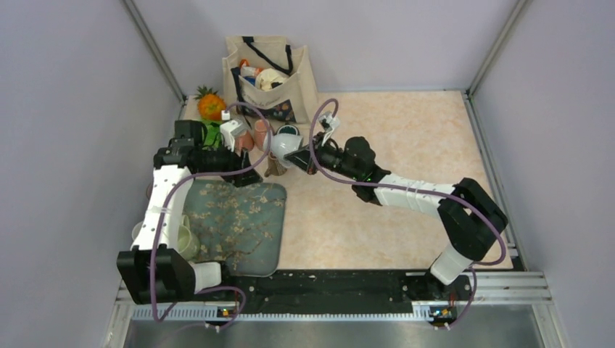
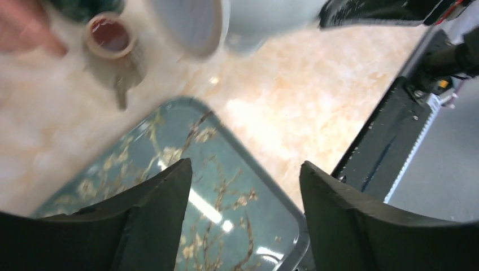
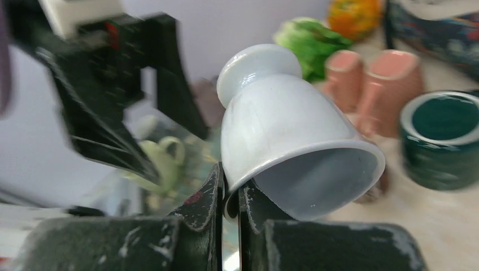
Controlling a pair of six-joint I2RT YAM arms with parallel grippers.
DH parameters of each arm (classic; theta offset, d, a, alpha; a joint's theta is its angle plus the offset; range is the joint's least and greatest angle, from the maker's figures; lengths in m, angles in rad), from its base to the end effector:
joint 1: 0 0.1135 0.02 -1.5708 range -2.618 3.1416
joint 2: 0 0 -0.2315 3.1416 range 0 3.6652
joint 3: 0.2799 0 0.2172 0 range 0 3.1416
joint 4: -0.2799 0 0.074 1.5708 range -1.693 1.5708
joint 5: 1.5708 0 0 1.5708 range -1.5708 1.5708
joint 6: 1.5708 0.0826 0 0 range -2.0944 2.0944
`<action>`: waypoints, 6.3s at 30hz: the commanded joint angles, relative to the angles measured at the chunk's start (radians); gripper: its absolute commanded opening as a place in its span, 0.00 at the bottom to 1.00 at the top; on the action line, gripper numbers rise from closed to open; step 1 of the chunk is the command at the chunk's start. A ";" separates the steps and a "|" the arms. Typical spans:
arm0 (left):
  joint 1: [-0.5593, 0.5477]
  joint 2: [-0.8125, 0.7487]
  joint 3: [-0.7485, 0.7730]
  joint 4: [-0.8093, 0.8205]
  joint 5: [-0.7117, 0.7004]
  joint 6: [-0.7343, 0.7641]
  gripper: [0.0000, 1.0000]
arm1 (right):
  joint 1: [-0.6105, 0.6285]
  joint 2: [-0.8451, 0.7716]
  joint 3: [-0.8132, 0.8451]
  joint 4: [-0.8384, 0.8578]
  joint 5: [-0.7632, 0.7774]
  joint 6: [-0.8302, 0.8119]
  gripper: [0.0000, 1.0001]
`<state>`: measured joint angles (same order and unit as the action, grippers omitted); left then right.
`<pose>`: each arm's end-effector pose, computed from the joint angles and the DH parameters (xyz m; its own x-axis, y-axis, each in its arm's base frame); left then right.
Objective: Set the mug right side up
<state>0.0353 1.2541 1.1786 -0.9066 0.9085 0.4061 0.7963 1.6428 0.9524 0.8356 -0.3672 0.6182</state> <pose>0.2320 -0.0570 0.2738 -0.5992 0.2219 -0.7692 0.7104 0.5903 -0.3831 0.2483 0.2961 0.2796 -0.4482 0.3154 -0.8365 -0.8047 0.2651 0.5311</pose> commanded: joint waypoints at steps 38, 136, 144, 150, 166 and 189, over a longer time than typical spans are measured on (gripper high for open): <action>-0.510 0.146 -0.011 0.088 -1.082 -0.018 0.56 | 0.577 0.258 0.539 -1.064 0.870 -1.562 0.00; -0.253 0.587 0.054 0.480 -0.658 0.075 0.30 | -0.006 -0.420 -0.118 -0.571 0.401 -0.725 0.74; -0.252 0.568 0.132 0.355 -0.530 -0.029 0.00 | -0.051 -0.415 -0.138 -0.530 0.326 -0.596 0.78; -0.247 0.421 0.190 0.237 -0.235 -0.155 0.00 | -0.119 -0.400 -0.200 -0.323 0.151 -0.259 0.88; -0.264 0.161 0.140 0.371 0.110 -0.408 0.00 | -0.126 -0.149 -0.160 0.333 -0.040 0.304 0.66; -0.192 0.063 0.178 0.059 -0.266 -0.109 0.99 | -0.132 -0.207 -0.030 -0.175 0.135 -0.218 0.00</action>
<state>-0.2188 1.3945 1.3033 -0.7528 0.8070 0.2142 0.6582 1.5009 0.8059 0.8818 -0.2893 0.6842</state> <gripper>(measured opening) 0.986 0.085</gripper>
